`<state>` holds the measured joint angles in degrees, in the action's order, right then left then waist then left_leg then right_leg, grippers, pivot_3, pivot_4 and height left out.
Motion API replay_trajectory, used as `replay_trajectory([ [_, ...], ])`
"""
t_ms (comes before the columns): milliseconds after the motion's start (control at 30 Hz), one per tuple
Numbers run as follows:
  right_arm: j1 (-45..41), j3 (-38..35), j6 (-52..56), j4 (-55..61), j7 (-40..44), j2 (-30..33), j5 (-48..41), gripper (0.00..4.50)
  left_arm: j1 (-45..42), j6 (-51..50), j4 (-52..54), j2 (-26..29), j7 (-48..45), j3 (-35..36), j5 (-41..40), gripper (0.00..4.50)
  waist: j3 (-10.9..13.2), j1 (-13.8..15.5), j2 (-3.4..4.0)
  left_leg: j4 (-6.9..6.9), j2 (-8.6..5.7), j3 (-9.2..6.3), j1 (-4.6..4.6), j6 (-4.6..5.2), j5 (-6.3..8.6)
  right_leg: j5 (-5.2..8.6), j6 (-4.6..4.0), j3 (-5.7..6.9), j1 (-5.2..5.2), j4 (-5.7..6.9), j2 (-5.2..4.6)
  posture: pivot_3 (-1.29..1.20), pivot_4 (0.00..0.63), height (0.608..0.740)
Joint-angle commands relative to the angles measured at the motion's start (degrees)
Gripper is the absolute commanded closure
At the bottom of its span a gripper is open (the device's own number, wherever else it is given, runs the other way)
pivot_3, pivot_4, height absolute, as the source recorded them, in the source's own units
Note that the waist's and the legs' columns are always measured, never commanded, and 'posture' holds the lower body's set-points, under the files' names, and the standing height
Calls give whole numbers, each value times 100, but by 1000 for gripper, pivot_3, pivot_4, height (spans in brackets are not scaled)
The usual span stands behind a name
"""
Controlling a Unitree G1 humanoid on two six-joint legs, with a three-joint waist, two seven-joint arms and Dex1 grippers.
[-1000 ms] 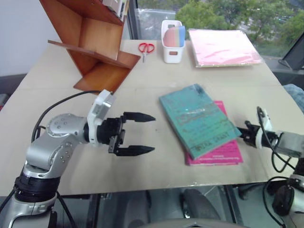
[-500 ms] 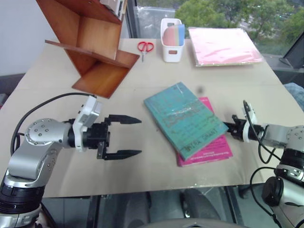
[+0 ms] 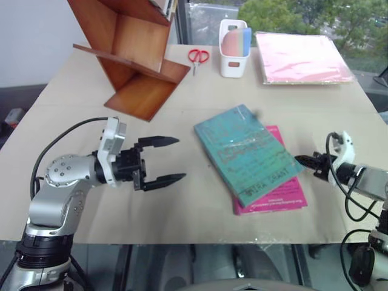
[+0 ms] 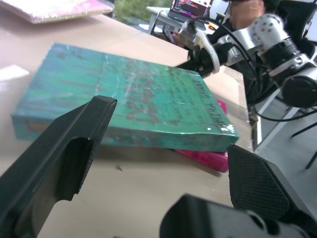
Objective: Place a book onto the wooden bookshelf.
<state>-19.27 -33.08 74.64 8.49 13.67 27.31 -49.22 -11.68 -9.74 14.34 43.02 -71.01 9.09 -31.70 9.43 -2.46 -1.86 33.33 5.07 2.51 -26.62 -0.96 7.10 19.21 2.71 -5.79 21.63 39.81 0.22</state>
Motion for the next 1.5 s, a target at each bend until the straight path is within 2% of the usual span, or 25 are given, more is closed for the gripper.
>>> replay_trajectory([
  [33, 144, -177, -802, 627, 260, -16, -40, 4456, -202, 438, -117, -91, 11, -112, 236, 0, 1, -6, 1, 0, 0, 1, 0, 0, 0, 0, 0, 0, -1, -1, 0, 0, 150, 740],
  [367, 561, 29, -1925, 1315, 594, -4, -114, 4456, -733, 1600, -744, -447, 297, -441, 1073, 0, 0, 10, 3, 2, 0, -1, -1, 0, 0, -1, 0, 1, -3, 2, 2, 0, 150, 740],
  [800, 1395, 722, -3317, 1972, 1585, 406, 454, 4456, -645, 1744, -712, -495, 363, -599, 1157, 0, -1, 14, 5, 12, 0, -11, -2, -1, -1, -1, 1, 7, -7, 7, 3, 0, 150, 740],
  [1133, 1363, 1541, -3313, 2510, 1524, 320, 318, 4456, -792, 2110, -766, -448, 353, -797, 1372, 0, -2, 28, 6, 20, 0, -17, -2, -1, -1, -2, 1, 13, -16, 9, 4, 0, 150, 740],
  [1300, 1550, 1532, -3390, 2502, 1562, 318, 234, 4456, -924, 2190, -865, -505, 525, -846, 1557, 0, -2, 44, 6, 39, -1, -36, -1, -1, -1, -2, 1, 28, -30, 10, 4, 0, 150, 740],
  [1500, 1932, 1376, -3779, 2593, 1728, 348, 401, 4456, -897, 1732, -786, -516, 594, -830, 1269, 0, -2, 40, 6, 59, -1, -52, -1, 0, -1, -2, 2, 40, -40, 16, 6, 0, 150, 740],
])
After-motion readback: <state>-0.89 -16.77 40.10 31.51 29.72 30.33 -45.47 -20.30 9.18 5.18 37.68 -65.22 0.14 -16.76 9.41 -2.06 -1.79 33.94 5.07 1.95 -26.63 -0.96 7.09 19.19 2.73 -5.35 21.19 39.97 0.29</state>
